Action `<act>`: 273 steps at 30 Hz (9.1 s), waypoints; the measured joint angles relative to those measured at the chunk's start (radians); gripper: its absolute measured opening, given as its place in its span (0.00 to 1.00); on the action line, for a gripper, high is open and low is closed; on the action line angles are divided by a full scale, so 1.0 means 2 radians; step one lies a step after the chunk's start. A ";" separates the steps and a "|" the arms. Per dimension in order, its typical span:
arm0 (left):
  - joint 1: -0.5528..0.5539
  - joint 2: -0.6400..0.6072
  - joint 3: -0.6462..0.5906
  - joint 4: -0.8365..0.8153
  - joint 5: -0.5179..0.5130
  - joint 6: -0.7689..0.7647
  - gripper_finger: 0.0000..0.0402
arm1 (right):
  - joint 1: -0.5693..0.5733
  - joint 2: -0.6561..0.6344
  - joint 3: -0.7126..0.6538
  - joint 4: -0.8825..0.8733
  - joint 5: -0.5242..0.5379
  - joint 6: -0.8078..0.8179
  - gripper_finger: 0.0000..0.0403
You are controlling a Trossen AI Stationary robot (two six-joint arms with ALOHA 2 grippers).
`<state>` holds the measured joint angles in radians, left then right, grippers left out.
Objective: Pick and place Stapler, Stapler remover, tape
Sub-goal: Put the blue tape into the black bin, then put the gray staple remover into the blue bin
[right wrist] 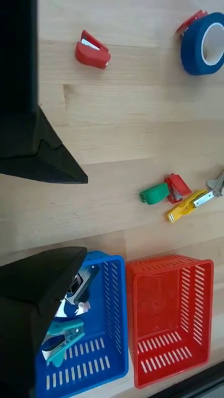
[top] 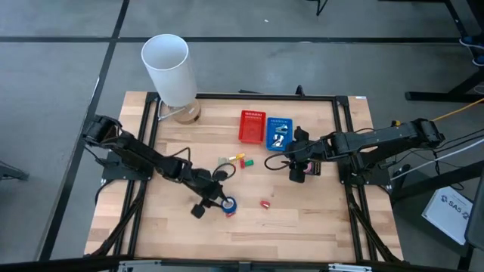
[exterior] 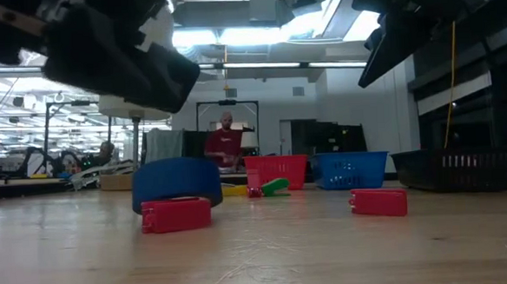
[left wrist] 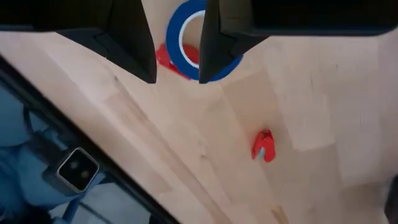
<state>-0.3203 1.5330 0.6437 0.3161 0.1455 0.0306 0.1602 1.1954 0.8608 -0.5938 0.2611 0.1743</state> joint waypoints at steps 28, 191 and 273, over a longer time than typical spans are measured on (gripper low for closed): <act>-0.012 0.080 0.000 0.033 0.002 -0.031 0.37 | 0.000 0.000 0.000 0.011 0.000 -0.002 0.44; 0.298 -0.064 0.009 0.220 0.031 0.063 0.35 | -0.177 -0.020 -0.019 -0.188 -0.171 0.033 0.09; 0.232 -0.144 0.009 -0.068 -0.088 0.047 0.01 | -0.198 -0.020 -0.019 -0.084 -0.110 0.065 0.41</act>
<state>0.1437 1.2442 0.6617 0.1801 -0.0308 0.1245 -0.2348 1.1553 0.8227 -0.7611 0.0416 0.3035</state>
